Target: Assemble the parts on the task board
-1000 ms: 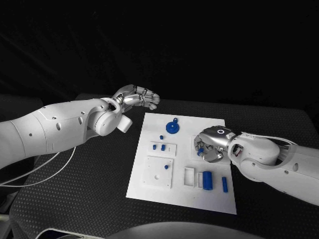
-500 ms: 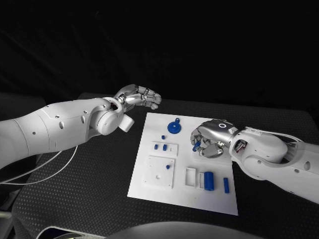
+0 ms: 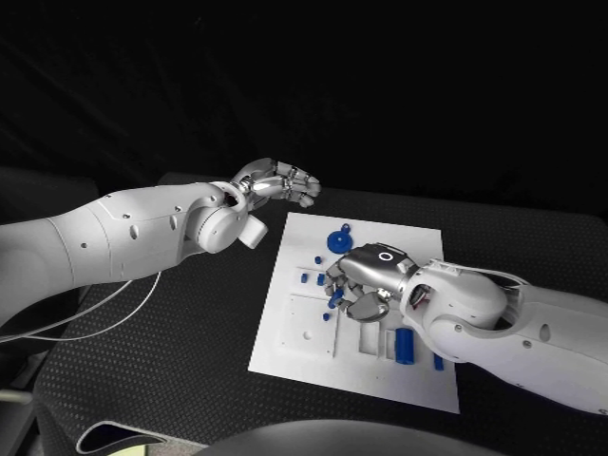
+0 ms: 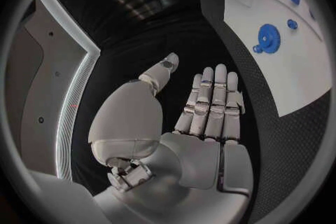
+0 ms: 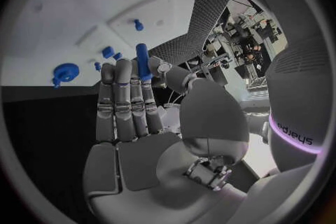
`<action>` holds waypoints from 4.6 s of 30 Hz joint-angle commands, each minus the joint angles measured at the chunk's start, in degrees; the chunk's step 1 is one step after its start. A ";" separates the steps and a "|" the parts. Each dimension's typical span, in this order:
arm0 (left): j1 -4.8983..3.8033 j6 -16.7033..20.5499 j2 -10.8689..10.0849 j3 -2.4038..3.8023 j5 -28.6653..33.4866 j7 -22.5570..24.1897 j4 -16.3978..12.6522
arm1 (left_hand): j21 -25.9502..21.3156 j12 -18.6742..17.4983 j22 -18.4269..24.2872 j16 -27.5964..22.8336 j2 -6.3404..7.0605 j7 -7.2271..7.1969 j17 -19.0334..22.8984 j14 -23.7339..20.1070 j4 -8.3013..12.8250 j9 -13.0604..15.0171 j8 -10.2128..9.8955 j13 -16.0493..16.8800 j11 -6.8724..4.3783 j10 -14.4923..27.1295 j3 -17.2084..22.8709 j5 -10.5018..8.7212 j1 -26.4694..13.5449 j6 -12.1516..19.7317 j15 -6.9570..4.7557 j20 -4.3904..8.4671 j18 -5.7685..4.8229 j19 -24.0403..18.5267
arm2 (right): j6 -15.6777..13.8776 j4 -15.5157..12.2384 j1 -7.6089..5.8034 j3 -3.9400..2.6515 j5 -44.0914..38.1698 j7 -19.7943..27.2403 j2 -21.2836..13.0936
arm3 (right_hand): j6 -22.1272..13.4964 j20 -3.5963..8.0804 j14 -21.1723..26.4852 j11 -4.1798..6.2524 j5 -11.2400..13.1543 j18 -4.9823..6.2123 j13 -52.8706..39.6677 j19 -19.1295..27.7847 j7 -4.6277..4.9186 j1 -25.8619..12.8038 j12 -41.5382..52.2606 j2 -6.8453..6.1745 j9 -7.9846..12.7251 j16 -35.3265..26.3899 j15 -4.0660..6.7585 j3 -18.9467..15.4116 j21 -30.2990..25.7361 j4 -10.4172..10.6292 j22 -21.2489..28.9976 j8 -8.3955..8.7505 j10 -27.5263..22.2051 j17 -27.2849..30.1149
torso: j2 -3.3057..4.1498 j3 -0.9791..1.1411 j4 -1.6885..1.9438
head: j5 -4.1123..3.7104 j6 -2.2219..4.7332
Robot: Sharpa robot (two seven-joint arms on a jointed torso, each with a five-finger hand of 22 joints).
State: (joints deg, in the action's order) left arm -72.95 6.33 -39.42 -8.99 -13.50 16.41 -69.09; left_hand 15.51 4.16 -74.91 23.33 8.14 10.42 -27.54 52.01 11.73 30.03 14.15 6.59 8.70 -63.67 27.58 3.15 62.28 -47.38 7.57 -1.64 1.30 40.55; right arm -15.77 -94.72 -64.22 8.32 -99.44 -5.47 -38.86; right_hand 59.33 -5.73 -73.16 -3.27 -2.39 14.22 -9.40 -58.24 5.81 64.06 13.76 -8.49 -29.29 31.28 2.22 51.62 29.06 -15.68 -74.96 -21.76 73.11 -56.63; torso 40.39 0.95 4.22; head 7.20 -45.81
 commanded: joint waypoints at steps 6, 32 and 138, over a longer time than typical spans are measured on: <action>-0.01 -1.02 0.67 0.03 0.53 0.63 0.27 | -0.28 0.01 -0.45 -0.26 0.00 0.26 -0.08 0.16 -0.24 -0.09 0.30 -0.10 0.02 -0.50 0.04 0.12 0.56 0.27 -0.17 -0.02 0.49 0.32 | 0.42 2.39 2.21 1.28 -3.94 0.47 5.68 | 0.31 0.05 -0.03 -0.05 -0.39 0.78 -2.12 -0.32 -0.03 0.14 0.11 0.78 -0.14 0.23 0.28 0.30 0.25 -0.10 -1.15 -0.22 0.15 -0.08 | 0.03 -0.03 0.10 | 1.02 -0.06; -0.02 -1.22 1.00 0.03 0.71 0.55 0.12 | -0.38 0.00 -0.49 -0.29 -0.02 0.27 -0.10 0.13 -0.27 -0.12 0.31 -0.15 0.04 -0.49 0.02 0.12 0.55 0.29 -0.17 -0.02 0.47 0.32 | 2.52 6.31 4.50 2.21 -6.97 -1.12 8.39 | 0.21 0.08 -0.03 -0.07 -0.39 0.78 -2.19 -0.27 0.00 0.15 0.04 1.01 -0.23 0.21 0.29 0.35 0.31 -0.35 -1.16 -0.17 0.10 -0.16 | -0.03 0.01 0.00 | 2.72 -1.59; -0.03 -1.31 0.97 0.03 0.71 0.48 -0.25 | -0.85 0.02 -0.70 -0.40 -0.01 0.28 -0.26 0.10 -0.33 -0.26 0.42 -0.38 0.04 -0.53 -0.05 0.12 0.64 0.35 -0.19 0.00 0.41 0.44 | 4.47 6.88 4.51 4.09 -11.13 -3.99 10.76 | -0.61 -0.58 0.79 -0.71 -1.28 0.78 -2.73 1.09 0.47 -3.21 -1.12 -3.73 -0.50 -0.79 -0.34 0.10 0.39 0.35 -1.15 0.99 -1.09 -0.29 | -0.03 0.02 -0.06 | 2.82 -2.49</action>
State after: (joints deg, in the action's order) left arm -72.95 5.78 -38.52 -8.99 -13.06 16.36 -69.22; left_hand 14.85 4.16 -74.90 23.10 8.14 10.62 -27.73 52.01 11.73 29.86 14.37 6.30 8.70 -63.67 27.58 3.15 62.28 -47.17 7.57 -1.65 1.29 40.55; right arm -11.62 -88.00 -59.95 12.18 -111.58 -9.50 -28.00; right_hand 58.99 -6.46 -72.84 -3.78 -4.16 15.08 -12.55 -57.51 6.03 61.78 13.03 -10.82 -30.06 30.71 1.84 52.15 29.48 -15.47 -74.94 -21.04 72.35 -57.03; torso 40.36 0.94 4.17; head 10.01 -48.30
